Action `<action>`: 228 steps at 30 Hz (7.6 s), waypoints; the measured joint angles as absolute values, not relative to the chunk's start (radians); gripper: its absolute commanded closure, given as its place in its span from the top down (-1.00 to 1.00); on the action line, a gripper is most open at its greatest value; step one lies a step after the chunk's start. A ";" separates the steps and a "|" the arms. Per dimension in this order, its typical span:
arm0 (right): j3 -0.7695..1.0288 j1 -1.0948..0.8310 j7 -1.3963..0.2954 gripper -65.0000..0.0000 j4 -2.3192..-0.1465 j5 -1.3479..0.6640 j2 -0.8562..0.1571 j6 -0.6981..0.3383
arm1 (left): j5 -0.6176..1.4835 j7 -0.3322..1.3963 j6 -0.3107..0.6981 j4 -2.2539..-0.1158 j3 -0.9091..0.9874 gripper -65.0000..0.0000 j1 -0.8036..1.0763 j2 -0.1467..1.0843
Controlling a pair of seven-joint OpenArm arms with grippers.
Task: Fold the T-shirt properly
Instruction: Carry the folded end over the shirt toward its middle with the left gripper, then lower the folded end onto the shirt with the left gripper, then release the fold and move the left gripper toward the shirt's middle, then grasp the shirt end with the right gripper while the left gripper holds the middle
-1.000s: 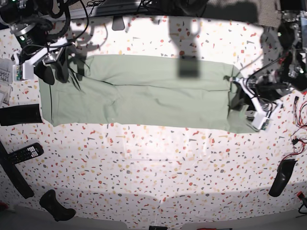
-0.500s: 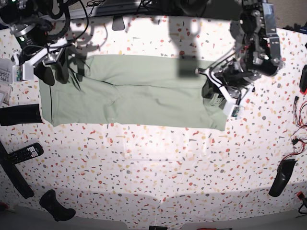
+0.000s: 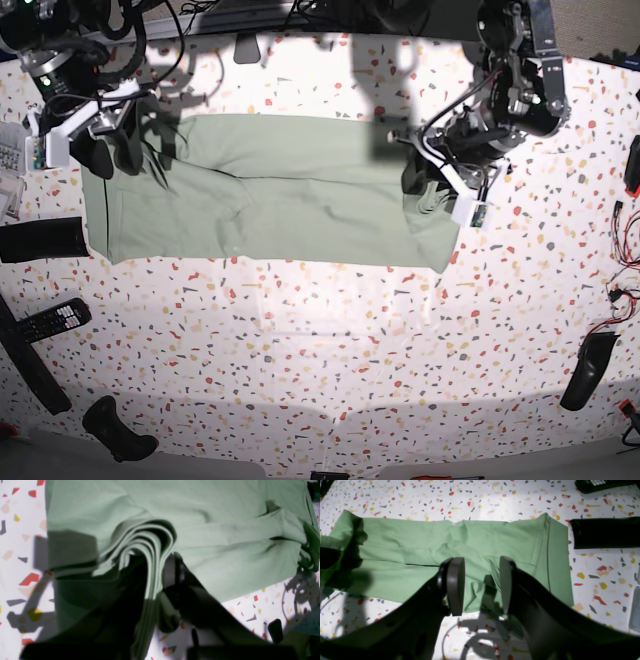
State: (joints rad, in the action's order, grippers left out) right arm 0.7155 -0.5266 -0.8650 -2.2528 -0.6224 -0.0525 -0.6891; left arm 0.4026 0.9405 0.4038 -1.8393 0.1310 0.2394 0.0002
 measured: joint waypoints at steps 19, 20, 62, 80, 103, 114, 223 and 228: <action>0.715 -0.527 -0.865 -0.32 -2.253 -0.622 -0.052 -0.689 | 0.403 0.931 0.403 -1.839 0.128 -1.00 0.243 0.001; 0.715 -0.527 -0.865 -0.32 -2.253 -0.622 -0.052 -0.689 | 0.403 0.931 0.403 -1.839 0.122 -1.00 0.243 0.001; 0.715 -0.493 -0.899 -0.32 -2.253 -0.674 -0.059 -0.689 | 0.227 0.860 0.287 -1.839 -0.059 -1.00 0.241 0.006; 0.715 -0.493 -0.899 -0.32 -2.253 -0.675 -0.058 -0.689 | 0.227 0.860 0.287 -1.839 -0.059 -1.00 0.241 0.006; 0.715 -0.493 -0.899 -0.32 -2.253 -0.675 -0.059 -0.689 | 0.234 0.860 0.287 -1.839 -0.059 -1.00 0.241 0.006; 0.715 -0.493 -0.899 -0.32 -2.253 -0.675 -0.058 -0.689 | 0.548 0.928 0.416 -1.839 -0.060 -0.08 0.241 0.006; 0.735 -0.084 -1.034 0.40 -1.531 -0.522 -0.391 -0.608 | 0.220 0.864 0.428 -1.679 -0.202 0.32 -0.050 -0.127; 0.735 -0.055 -1.045 0.40 -1.333 -0.620 -0.418 -0.685 | 0.220 0.864 0.428 -1.679 -0.202 0.32 -0.050 -0.127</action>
